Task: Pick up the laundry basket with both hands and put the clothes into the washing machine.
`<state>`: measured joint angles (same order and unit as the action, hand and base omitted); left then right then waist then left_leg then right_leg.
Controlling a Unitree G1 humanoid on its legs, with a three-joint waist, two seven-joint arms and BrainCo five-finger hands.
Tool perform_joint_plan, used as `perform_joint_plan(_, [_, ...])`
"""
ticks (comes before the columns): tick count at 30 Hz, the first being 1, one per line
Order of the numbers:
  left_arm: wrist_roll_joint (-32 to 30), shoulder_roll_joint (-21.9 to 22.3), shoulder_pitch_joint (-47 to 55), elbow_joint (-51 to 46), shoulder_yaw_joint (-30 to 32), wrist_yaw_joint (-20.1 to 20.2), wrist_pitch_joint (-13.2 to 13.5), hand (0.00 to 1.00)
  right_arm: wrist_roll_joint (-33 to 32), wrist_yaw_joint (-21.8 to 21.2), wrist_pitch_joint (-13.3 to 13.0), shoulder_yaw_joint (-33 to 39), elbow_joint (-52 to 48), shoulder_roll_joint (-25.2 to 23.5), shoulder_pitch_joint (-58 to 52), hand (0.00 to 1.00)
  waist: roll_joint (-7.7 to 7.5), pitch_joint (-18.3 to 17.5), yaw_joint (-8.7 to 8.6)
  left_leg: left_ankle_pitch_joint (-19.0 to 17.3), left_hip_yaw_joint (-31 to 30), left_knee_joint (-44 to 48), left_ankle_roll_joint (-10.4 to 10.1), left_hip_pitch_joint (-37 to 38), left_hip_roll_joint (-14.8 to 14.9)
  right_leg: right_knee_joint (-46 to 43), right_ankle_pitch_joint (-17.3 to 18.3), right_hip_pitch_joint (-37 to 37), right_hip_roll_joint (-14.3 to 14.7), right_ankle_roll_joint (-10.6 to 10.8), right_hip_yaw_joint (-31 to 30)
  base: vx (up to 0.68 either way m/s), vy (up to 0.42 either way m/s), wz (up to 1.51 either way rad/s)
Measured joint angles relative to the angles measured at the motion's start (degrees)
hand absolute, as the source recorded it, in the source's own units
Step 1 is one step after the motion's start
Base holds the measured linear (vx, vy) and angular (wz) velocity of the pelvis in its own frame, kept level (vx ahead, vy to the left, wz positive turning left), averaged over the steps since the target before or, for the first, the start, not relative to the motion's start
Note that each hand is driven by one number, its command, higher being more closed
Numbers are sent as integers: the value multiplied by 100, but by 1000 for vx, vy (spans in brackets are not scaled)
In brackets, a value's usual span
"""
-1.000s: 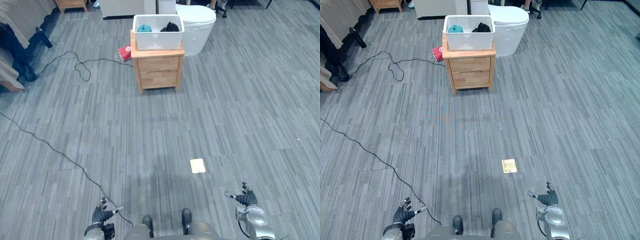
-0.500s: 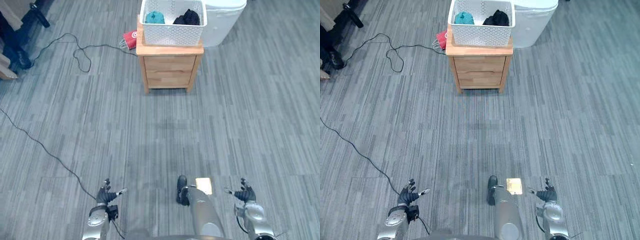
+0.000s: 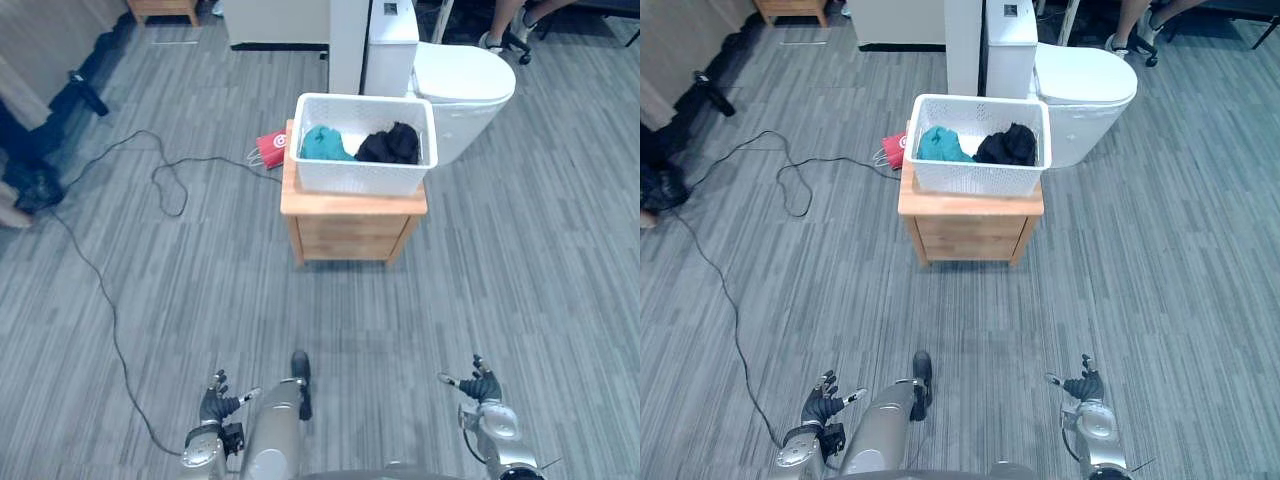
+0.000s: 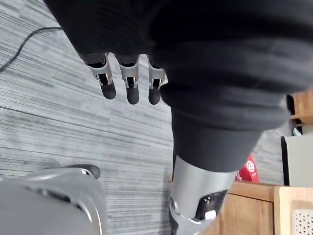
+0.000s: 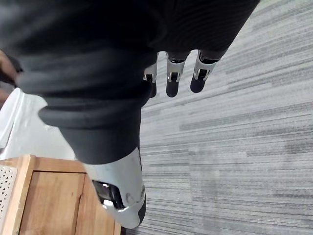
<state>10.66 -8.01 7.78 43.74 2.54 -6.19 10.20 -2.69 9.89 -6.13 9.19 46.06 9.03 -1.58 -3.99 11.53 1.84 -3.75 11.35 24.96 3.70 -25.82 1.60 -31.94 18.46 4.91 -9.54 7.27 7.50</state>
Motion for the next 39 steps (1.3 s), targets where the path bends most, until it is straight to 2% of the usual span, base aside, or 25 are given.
perform_joint_plan(1, [-1,-46,-12,15,2,-3,-2,0,10,-4,11,-19,2,-61,5,0,-99,15,-119,-366,72,146,98,315,-115,-1593,-459,-529,-256,156,-189,555,169,9])
perform_joint_plan(2, [-2,-79,-14,17,-7,-3,-13,0,12,-3,14,-20,6,-81,4,0,-125,26,-145,-511,86,178,151,518,-167,-2264,-447,-765,-379,110,-227,667,181,1])
perform_joint_plan(3, [-6,-129,-15,17,-36,-11,-33,0,12,-4,14,-39,5,-83,27,0,-111,32,-185,-659,101,143,238,976,-204,-3098,-354,-1156,-530,-65,-143,614,152,-8])
perform_joint_plan(4, [-7,-179,-20,11,-36,-17,-33,0,23,-4,0,-101,-21,-78,32,0,-50,51,-254,-689,70,-76,273,1466,-193,-3326,-238,-1422,-533,-284,63,582,141,-9])
perform_joint_plan(6, [-6,-256,-34,11,-32,-18,-29,0,53,-4,-20,-111,-66,-73,31,0,81,36,-267,-686,-8,-620,267,2135,-126,-2837,-144,-1768,-389,-396,439,518,77,5])
perform_joint_plan(8, [-5,-278,-90,19,-9,-16,-28,0,53,-4,-18,-84,-73,-52,65,0,180,93,-354,-678,-14,-973,241,2590,-37,-1604,-135,-2046,-207,-407,796,576,-14,25])
perform_joint_plan(9, [-5,-322,-121,38,33,-16,-28,0,52,-4,-17,-80,-73,-36,122,0,175,91,-403,-708,-11,-1070,56,2757,15,-515,-226,-2146,-97,-392,1072,551,-59,30])
perform_joint_plan(10, [-6,-366,-126,86,31,-9,-29,0,52,-4,-17,-79,-71,-33,67,0,122,56,-414,-830,10,-1090,-218,2910,-6,848,-926,-2074,122,-537,1277,456,-48,28])
perform_joint_plan(11, [-7,-407,-107,108,33,-6,-30,0,52,-4,-17,-79,-72,-50,-14,0,65,47,-397,-913,-14,-1062,-353,2975,-97,1319,-1521,-2078,176,-746,1270,806,-186,2])
perform_joint_plan(12, [-17,-95,3,251,214,0,-51,0,53,-3,5,-52,-488,52,-167,0,303,-17,-374,-1189,-20,378,-845,2752,386,1388,-1466,-1775,509,-1148,1251,778,-209,-23])
perform_joint_plan(13, [-20,-6,42,251,221,6,-55,0,53,-4,1,-61,-704,28,-220,0,388,-9,-340,-1064,-21,1292,-1050,2381,642,1464,-1397,-1609,666,-1228,1215,820,-225,-40])
perform_joint_plan(14, [-22,32,67,239,209,20,-59,0,53,-2,-6,-58,-798,-10,-258,0,380,-5,-270,-1068,-43,1783,-1175,2203,806,1523,-1364,-1481,721,-1276,1203,414,-84,-32])
perform_joint_plan(15, [-23,88,25,211,209,71,-60,0,53,1,-11,-36,-892,-31,-297,0,342,9,-251,-1073,-30,2016,-1177,2084,869,1633,-1357,-1265,742,-1287,1196,382,-60,-17])
perform_joint_plan(17, [-24,149,14,51,211,110,-56,0,51,7,-15,97,-980,-86,-301,0,296,36,-236,-1143,1,2026,-1050,1851,921,1948,-1345,-922,770,-1267,1124,272,-19,-9])
perform_joint_plan(18, [-19,155,21,-99,213,107,-56,0,49,11,-14,171,-1091,-129,-315,0,300,35,-193,-1236,-34,1795,-888,1709,963,2085,-1344,-812,797,-1231,1078,154,40,-25])
perform_joint_plan(19, [-7,157,35,-244,212,102,-53,0,50,14,-20,172,-1201,-130,-333,0,299,20,-115,-1244,-70,1314,-871,1655,940,2127,-1358,-809,806,-1190,987,146,85,-45])
perform_joint_plan(20, [2,167,116,-519,214,97,-43,0,51,14,-21,178,-1349,-106,-375,0,358,-9,-88,-1151,-253,207,-882,1733,853,2198,-1392,-837,879,-1103,889,87,91,-44])
perform_joint_plan(21, [3,180,163,-693,218,91,-39,0,51,13,-17,198,-1485,-86,-377,0,467,-44,-94,-848,-398,-380,-879,1769,845,2224,-1395,-850,968,-1035,865,121,135,-45])
perform_joint_plan(22, [41,142,319,-1001,292,87,-36,0,47,14,-5,257,-1737,-158,-426,0,385,-83,-96,-590,-368,-694,-795,1870,794,2252,-1420,-861,918,-890,740,155,123,-21])
perform_joint_plan(24, [102,123,566,-1612,355,87,21,0,51,19,-48,435,-2446,-172,-740,0,269,-203,-111,-403,-274,-1272,-703,2110,534,2523,-1492,-795,753,-771,658,180,113,-9])
perform_joint_plan(27, [120,87,619,-2038,409,106,51,0,64,89,-208,589,-2715,-14,-699,0,264,-257,-128,-254,-184,-1671,-591,2268,336,2738,-1573,-753,637,-648,621,145,113,-3])
perform_joint_plan(32, [225,27,459,-2352,377,85,100,0,109,144,-217,540,-2714,197,-301,0,304,-267,-123,-229,-183,-1828,-553,2294,231,3055,-1700,-691,618,-566,555,87,39,-7])
perform_joint_plan(36, [221,-131,-55,-2297,28,-73,134,0,108,252,-223,134,-2434,573,417,0,390,-221,-134,-114,-171,-1936,-513,2094,158,3223,-1860,-879,615,-587,526,7,17,-4])
perform_joint_plan(39, [213,-179,-1048,-1821,-355,-285,146,0,106,271,-216,-363,-1895,893,1410,0,492,22,-129,71,-187,-1933,-488,1721,145,3202,-2048,-1271,545,-663,501,-116,16,-5])
